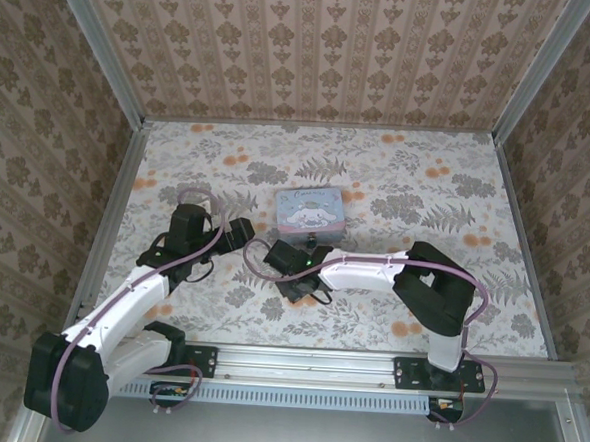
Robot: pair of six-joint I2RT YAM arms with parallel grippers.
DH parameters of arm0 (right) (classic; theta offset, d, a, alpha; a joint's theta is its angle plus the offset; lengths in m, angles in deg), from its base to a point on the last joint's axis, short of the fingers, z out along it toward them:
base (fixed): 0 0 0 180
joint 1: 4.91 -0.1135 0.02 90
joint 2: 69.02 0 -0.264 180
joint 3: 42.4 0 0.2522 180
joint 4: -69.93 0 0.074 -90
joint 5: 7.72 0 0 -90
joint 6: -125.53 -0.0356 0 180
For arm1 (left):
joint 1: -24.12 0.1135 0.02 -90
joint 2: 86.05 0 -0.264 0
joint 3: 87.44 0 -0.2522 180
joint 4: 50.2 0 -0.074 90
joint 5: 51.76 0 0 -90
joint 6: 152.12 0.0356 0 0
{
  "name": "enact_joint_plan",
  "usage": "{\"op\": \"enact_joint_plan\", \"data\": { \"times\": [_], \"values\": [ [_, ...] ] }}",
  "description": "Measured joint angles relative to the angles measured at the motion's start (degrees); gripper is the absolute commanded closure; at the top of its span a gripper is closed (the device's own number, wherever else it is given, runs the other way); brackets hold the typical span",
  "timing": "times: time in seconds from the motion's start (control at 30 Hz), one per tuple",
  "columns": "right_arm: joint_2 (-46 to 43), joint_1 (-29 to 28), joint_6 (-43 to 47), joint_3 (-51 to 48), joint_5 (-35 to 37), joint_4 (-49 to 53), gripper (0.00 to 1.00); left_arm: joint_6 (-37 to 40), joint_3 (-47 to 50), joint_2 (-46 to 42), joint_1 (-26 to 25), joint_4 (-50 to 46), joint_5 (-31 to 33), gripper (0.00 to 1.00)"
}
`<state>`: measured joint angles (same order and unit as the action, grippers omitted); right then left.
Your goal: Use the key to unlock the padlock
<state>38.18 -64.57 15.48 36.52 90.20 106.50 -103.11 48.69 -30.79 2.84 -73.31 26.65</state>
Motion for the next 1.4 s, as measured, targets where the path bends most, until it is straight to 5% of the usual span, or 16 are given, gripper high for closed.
{"op": "enact_joint_plan", "data": {
  "times": [0.13, 0.77, 1.1, 1.4],
  "values": [
    [-0.3, -0.1, -1.1, -0.9, -0.3, -3.9, 1.00, -0.5, 0.1, 0.3, 0.0, 0.6, -0.5, 0.00],
    [-11.5, 4.0, -15.1, -17.6, -8.4, -22.2, 1.00, -3.3, 0.6, 1.7, -0.5, 3.3, -6.9, 0.00],
    [-21.5, 10.6, -18.5, -23.2, -10.5, -26.0, 1.00, -5.4, -0.4, 12.0, -12.4, 9.3, -10.1, 0.07],
    [-29.1, 14.5, -19.2, -23.7, -12.9, -26.0, 1.00, -10.4, -2.3, 20.3, -16.8, 20.2, -10.2, 0.13]
  ]
}}
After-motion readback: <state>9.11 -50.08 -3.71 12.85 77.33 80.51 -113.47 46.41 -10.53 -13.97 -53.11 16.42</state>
